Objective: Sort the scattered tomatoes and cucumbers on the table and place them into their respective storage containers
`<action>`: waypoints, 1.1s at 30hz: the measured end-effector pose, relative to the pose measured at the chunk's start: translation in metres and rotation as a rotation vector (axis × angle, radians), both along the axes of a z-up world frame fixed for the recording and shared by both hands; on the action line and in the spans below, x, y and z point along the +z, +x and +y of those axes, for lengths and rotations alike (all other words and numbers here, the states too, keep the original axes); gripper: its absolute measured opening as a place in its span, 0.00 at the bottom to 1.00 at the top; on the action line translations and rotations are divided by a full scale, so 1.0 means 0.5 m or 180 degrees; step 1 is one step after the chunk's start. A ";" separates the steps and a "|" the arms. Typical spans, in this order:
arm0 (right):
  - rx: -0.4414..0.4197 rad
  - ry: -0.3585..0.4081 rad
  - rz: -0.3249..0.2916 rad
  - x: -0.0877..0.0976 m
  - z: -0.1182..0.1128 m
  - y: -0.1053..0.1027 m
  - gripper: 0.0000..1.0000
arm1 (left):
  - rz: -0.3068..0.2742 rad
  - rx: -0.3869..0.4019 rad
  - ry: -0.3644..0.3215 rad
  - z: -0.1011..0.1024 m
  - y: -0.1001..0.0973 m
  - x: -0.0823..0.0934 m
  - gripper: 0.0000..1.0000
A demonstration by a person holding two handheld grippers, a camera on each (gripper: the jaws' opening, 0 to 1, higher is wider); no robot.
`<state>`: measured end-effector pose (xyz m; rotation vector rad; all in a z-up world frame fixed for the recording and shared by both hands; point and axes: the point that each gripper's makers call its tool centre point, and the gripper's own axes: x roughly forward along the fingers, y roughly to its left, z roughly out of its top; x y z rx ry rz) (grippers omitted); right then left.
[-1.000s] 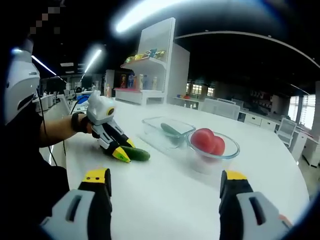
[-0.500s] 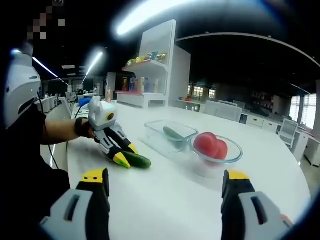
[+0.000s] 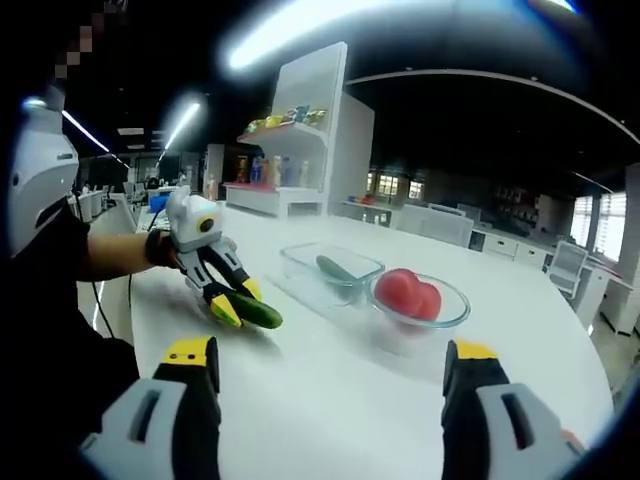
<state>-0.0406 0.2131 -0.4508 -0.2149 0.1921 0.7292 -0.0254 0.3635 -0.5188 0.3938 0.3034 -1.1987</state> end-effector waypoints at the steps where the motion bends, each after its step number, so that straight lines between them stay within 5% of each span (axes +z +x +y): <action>1: -0.0006 0.0003 0.0005 0.001 0.000 0.000 0.90 | -0.0054 -0.0040 0.0007 0.004 -0.001 0.011 0.23; 9: 0.0009 -0.0003 -0.0036 0.011 0.002 -0.003 0.89 | -0.0410 -0.0399 -0.0059 0.023 -0.008 0.116 0.24; 14: -0.0004 0.0004 -0.0057 0.019 -0.002 -0.006 0.89 | -0.0551 -0.0463 -0.0030 0.044 0.025 0.165 0.24; 19: -0.0032 -0.0002 -0.0078 0.025 -0.009 -0.010 0.89 | -0.0829 -0.0480 0.0245 0.065 0.069 0.184 0.24; 33: -0.0157 -0.0003 -0.0096 0.024 -0.037 -0.020 0.88 | -0.1153 -0.0629 0.0565 0.062 0.189 0.220 0.24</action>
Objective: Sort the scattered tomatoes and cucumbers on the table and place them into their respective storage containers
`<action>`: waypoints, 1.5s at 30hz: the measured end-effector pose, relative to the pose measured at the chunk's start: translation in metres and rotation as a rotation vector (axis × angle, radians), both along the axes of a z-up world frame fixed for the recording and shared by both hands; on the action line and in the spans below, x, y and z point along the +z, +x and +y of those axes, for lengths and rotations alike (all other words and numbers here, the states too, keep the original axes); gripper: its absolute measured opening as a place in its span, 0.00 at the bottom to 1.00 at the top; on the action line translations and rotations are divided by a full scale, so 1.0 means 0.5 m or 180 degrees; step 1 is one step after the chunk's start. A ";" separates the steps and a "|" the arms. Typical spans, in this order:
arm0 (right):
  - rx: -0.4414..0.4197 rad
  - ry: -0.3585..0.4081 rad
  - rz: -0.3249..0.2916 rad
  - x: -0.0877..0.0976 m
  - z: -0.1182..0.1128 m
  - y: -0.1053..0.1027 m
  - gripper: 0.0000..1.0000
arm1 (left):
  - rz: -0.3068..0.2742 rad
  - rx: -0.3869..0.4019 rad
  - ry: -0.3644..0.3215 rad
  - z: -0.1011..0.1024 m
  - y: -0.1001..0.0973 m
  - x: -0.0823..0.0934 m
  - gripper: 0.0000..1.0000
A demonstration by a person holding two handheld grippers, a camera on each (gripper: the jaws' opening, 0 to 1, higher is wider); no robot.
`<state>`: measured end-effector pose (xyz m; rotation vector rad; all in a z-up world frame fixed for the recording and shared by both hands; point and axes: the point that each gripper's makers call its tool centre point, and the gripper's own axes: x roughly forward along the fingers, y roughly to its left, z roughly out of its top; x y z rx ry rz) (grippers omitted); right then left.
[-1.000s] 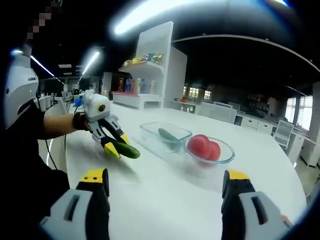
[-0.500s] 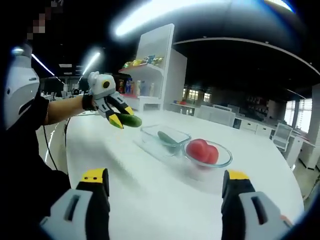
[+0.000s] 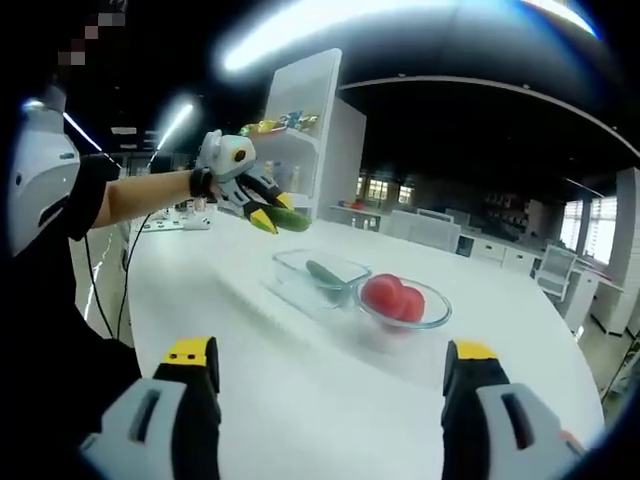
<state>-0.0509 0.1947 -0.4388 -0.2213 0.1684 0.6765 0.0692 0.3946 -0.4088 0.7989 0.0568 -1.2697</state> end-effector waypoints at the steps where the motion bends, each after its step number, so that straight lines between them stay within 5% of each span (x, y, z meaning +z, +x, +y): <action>1: -0.0011 -0.0003 0.0004 0.000 -0.003 -0.001 0.88 | -0.0003 -0.0007 -0.0011 -0.002 0.005 0.000 0.24; 9: -0.0100 -0.0027 -0.0002 0.005 -0.024 -0.005 0.88 | -0.0180 -0.0163 -0.0023 -0.010 0.052 -0.003 0.24; 22: -0.0170 -0.0013 0.0021 -0.003 -0.033 -0.010 0.88 | -0.0208 -0.0173 0.0255 -0.010 0.108 -0.078 0.24; 29: -0.0219 -0.0036 0.0042 -0.009 -0.043 -0.009 0.87 | -0.0126 -0.0096 0.0307 -0.008 0.140 -0.117 0.24; 36: -0.0272 -0.0056 0.0067 -0.016 -0.055 -0.010 0.87 | 0.0145 -0.0086 0.0409 -0.002 0.156 -0.175 0.24; 45: -0.0297 -0.0105 0.0098 -0.024 -0.061 -0.007 0.86 | 0.0133 -0.0066 0.0373 -0.023 0.165 -0.178 0.24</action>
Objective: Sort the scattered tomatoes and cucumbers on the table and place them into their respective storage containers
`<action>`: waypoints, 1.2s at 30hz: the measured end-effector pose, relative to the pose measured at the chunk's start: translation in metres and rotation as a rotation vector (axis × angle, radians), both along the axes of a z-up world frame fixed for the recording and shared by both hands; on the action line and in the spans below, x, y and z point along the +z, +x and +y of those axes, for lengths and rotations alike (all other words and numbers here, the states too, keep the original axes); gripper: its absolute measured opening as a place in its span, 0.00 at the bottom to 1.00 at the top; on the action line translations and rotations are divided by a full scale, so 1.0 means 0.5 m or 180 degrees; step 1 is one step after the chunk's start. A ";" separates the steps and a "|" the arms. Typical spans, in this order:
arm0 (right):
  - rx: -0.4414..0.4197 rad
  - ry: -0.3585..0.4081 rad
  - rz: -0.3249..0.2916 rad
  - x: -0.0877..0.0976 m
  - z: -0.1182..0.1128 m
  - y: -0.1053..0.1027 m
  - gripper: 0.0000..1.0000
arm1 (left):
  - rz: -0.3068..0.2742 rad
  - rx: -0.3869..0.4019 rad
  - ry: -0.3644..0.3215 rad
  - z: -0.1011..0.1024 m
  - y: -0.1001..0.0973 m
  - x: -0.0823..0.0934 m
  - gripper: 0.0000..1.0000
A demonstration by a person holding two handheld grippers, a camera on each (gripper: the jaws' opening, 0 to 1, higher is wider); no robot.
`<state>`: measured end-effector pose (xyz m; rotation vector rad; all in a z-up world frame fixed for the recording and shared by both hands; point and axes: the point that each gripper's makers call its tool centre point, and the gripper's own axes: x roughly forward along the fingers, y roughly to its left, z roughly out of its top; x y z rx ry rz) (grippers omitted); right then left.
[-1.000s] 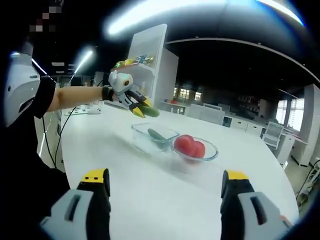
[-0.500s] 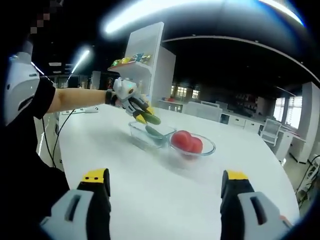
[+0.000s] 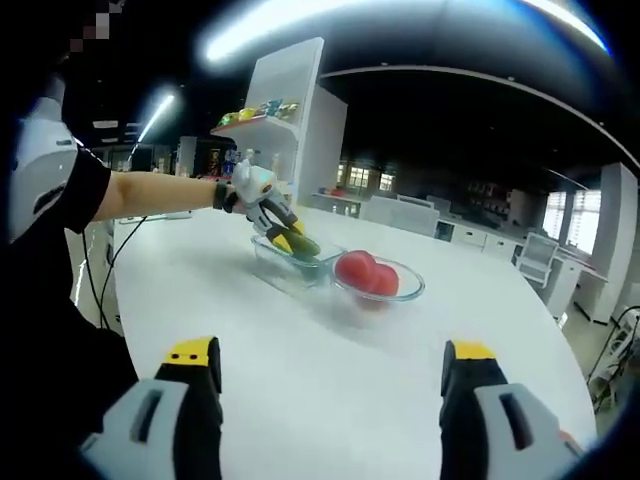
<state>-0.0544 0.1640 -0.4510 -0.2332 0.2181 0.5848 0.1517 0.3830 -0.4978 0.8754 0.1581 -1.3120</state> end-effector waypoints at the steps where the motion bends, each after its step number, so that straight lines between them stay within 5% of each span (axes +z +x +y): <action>1: -0.0004 -0.0003 -0.0002 0.001 0.000 0.001 0.86 | 0.0024 -0.0003 0.0009 -0.003 0.000 -0.005 0.24; 9: -0.0050 -0.0012 -0.0051 0.005 -0.008 -0.001 0.86 | 0.0121 0.0006 0.0072 -0.006 -0.011 -0.031 0.25; 36: -0.0024 -0.0056 0.0027 -0.022 -0.003 -0.007 0.85 | 0.0324 0.0201 -0.0068 -0.016 -0.025 -0.032 0.29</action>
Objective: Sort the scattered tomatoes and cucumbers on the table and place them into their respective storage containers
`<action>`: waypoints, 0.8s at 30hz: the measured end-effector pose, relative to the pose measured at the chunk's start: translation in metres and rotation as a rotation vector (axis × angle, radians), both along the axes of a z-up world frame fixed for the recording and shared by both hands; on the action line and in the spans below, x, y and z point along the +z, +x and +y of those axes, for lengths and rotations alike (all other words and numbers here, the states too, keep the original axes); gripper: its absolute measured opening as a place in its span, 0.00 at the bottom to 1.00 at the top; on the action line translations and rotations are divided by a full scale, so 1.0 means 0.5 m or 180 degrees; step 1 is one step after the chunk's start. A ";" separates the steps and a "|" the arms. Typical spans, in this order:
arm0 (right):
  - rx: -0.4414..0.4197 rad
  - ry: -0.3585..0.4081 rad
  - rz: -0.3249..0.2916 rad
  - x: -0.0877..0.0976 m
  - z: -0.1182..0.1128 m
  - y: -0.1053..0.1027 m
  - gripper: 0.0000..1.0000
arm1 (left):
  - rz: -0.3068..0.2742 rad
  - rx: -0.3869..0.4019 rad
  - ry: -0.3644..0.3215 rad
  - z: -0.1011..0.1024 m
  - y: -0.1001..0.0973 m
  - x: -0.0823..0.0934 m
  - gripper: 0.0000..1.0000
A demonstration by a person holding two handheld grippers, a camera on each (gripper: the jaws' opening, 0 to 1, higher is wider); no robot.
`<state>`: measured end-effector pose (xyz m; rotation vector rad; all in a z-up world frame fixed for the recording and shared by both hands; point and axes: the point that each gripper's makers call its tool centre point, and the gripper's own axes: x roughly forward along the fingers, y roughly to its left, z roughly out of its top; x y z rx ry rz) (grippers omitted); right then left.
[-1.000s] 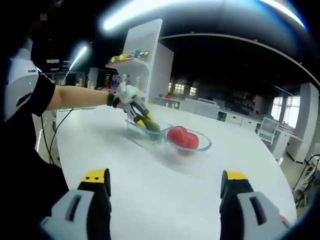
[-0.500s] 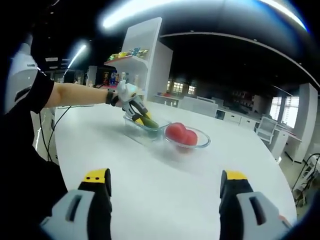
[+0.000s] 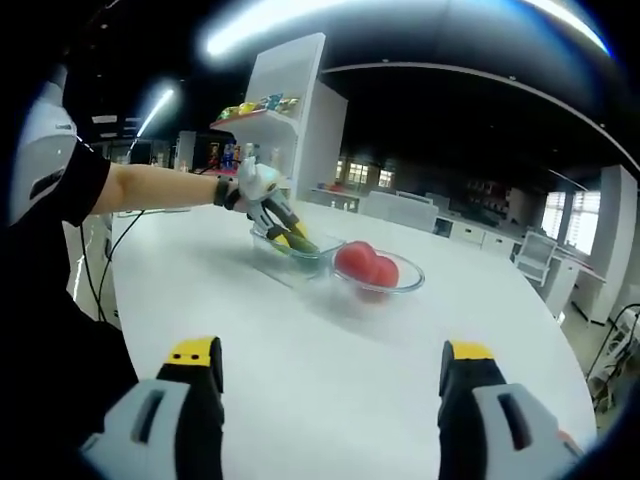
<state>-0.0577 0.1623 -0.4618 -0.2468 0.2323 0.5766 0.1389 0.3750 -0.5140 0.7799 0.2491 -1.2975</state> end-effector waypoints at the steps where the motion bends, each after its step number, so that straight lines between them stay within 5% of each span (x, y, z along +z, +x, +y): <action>1: 0.0005 0.0001 0.0002 0.000 0.001 0.000 0.85 | 0.0005 0.0005 0.0001 0.001 -0.001 0.000 0.29; 24: 0.0031 -0.0003 0.0013 -0.003 0.004 -0.006 0.85 | 0.0021 0.0132 -0.0115 0.021 0.003 0.022 0.41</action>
